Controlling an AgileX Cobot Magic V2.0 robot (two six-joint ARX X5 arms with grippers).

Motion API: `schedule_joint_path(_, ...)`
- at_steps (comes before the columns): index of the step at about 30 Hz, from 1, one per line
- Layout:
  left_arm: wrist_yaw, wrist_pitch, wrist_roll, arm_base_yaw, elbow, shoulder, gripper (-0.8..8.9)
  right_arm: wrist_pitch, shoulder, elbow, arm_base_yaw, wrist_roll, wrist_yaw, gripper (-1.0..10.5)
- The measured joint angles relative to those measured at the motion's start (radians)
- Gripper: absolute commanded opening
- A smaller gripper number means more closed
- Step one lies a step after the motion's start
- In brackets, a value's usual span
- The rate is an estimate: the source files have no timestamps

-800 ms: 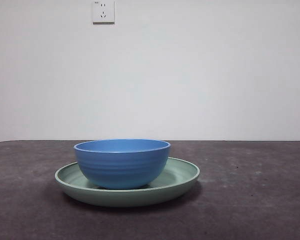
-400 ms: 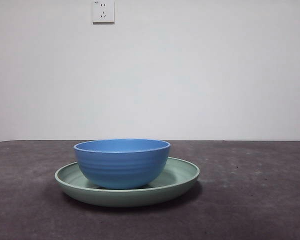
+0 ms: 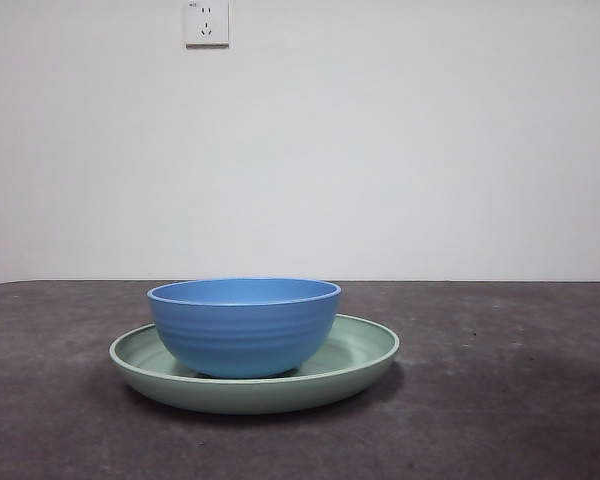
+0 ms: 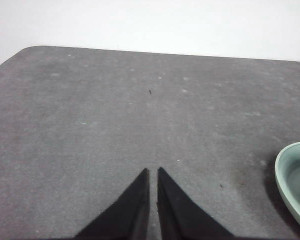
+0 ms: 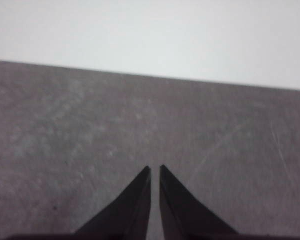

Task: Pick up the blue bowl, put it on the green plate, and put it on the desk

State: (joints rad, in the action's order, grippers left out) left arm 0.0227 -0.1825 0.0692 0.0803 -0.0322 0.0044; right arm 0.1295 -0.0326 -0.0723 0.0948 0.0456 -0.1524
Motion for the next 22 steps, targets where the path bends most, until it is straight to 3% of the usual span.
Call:
schedule_joint_path(12,0.000,0.000,0.000,0.000,0.000,0.000,0.27,0.038,0.026,0.056,-0.002,-0.005,0.098,0.3)
schedule_joint_path(22,0.000,0.000,0.000,0.000,0.000,0.000,0.27,0.039,0.026,0.056,-0.014,-0.026,0.111,0.3)
